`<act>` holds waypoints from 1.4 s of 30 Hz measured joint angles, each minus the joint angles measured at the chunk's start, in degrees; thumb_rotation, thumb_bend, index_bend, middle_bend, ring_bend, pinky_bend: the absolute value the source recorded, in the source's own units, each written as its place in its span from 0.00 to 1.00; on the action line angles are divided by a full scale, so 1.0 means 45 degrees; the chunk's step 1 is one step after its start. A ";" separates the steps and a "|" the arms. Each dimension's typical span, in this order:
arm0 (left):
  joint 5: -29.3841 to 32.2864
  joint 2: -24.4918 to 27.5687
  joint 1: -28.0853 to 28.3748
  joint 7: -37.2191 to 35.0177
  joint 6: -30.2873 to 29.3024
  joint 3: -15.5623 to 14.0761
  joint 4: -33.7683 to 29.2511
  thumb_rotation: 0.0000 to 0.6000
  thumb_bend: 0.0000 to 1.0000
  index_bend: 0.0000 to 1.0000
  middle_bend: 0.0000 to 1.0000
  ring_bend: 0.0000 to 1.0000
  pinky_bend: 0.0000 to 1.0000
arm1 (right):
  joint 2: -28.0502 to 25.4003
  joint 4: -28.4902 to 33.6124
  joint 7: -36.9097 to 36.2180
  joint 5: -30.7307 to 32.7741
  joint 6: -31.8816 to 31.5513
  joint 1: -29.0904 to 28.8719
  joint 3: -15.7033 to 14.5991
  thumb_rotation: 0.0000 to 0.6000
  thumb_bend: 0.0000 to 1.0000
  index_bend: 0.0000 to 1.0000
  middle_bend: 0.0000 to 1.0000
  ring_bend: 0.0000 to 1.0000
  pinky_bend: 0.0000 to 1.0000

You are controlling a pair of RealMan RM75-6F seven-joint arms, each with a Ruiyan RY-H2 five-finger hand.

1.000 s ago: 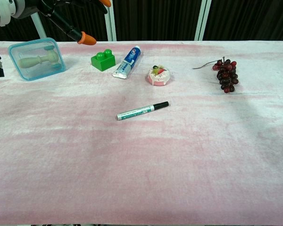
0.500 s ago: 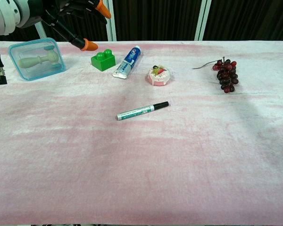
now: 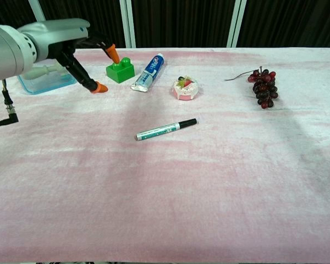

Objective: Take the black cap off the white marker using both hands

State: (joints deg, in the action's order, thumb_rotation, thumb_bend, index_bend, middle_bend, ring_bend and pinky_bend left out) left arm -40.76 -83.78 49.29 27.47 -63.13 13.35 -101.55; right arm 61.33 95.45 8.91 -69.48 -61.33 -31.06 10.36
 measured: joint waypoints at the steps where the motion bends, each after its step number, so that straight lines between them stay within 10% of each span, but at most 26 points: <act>1: 0.0408 -0.0128 0.0076 0.0196 -0.0052 0.0021 -0.0016 1.00 0.21 0.33 0.19 0.00 0.00 | 0.0017 -0.0043 0.0030 0.0011 0.0005 -0.0005 -0.0001 1.00 0.16 0.08 0.00 0.04 0.16; 12: 0.3517 -0.1764 0.1257 0.1517 0.0019 0.0547 0.0973 1.00 0.27 0.37 0.19 0.00 0.00 | 0.0314 -0.0453 0.0249 0.0137 0.0158 -0.0032 -0.0088 1.00 0.15 0.08 0.00 0.04 0.16; 42: 0.3564 -0.5009 0.1935 0.1627 0.0583 0.0684 0.4680 1.00 0.27 0.39 0.19 0.00 0.00 | 0.0358 -0.1020 -0.0314 0.0020 0.0263 0.0229 -0.0188 1.00 0.15 0.08 0.00 0.04 0.16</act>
State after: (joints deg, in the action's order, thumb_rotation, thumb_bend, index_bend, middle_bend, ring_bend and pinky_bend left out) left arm -24.73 -106.33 58.00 34.79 -60.51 16.42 -80.49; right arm 62.94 90.86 7.50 -69.39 -60.15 -30.03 9.52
